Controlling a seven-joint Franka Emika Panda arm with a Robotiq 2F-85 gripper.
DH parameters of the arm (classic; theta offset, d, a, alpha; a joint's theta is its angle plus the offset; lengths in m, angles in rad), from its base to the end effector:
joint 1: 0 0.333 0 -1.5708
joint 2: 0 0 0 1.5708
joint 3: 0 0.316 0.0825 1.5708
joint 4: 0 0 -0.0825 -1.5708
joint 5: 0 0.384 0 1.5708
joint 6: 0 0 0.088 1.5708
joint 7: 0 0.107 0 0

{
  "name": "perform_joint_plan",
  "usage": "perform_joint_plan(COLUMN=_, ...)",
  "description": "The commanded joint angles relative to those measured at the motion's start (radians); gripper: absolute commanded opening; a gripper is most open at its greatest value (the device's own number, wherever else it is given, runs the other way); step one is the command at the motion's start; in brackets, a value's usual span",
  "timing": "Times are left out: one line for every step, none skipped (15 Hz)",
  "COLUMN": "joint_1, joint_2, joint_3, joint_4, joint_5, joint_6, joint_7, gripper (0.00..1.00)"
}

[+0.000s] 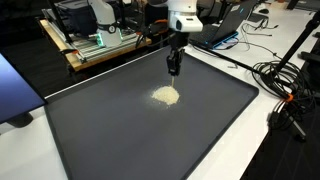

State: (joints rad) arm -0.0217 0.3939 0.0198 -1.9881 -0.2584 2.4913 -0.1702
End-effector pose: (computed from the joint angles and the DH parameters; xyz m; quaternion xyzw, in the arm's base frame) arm 0.6207 -0.0003 0.2747 0.9789 0.1801 0.0475 0.0842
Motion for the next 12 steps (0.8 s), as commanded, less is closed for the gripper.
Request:
perform_joint_plan(joint_1=0.015, joint_2=0.059, joint_3=-0.024, joint_4=0.051, joint_5=-0.010, joint_6=0.021, joint_7=0.004, gripper=0.04)
perform_joint_plan(joint_1=0.013, joint_2=0.071, joint_3=-0.026, joint_4=0.060, joint_5=-0.007, joint_6=0.021, joint_7=0.002, gripper=0.04)
perform_joint_plan(joint_1=0.012, joint_2=0.082, joint_3=-0.027, joint_4=0.069, joint_5=-0.004, joint_6=0.020, joint_7=-0.002, gripper=0.04)
perform_joint_plan(joint_1=0.010, joint_2=0.094, joint_3=-0.028, joint_4=0.078, joint_5=-0.002, joint_6=0.016, joint_7=-0.005, gripper=0.04)
perform_joint_plan(joint_1=0.011, joint_2=0.103, joint_3=-0.029, joint_4=0.086, joint_5=-0.001, joint_6=0.011, joint_7=-0.005, gripper=0.04)
perform_joint_plan(joint_1=0.008, joint_2=0.114, joint_3=-0.027, joint_4=0.093, joint_5=0.005, joint_6=0.011, joint_7=-0.010, gripper=0.04)
perform_joint_plan(joint_1=0.006, joint_2=0.123, joint_3=-0.025, joint_4=0.099, joint_5=0.009, joint_6=0.011, joint_7=-0.014, gripper=0.04)
perform_joint_plan(joint_1=0.008, joint_2=0.134, joint_3=-0.026, joint_4=0.105, joint_5=0.008, joint_6=0.012, joint_7=-0.011, gripper=0.04)
perform_joint_plan(joint_1=0.006, joint_2=0.144, joint_3=-0.024, joint_4=0.111, joint_5=0.011, joint_6=0.012, joint_7=-0.015, gripper=0.04)
perform_joint_plan(joint_1=0.010, joint_2=0.155, joint_3=-0.027, joint_4=0.118, joint_5=0.007, joint_6=0.012, joint_7=-0.008, gripper=0.04)
perform_joint_plan(joint_1=0.011, joint_2=0.165, joint_3=-0.026, joint_4=0.122, joint_5=0.007, joint_6=0.009, joint_7=-0.009, gripper=0.04)
perform_joint_plan(joint_1=0.010, joint_2=0.175, joint_3=-0.025, joint_4=0.126, joint_5=0.008, joint_6=0.009, joint_7=-0.011, gripper=0.04)
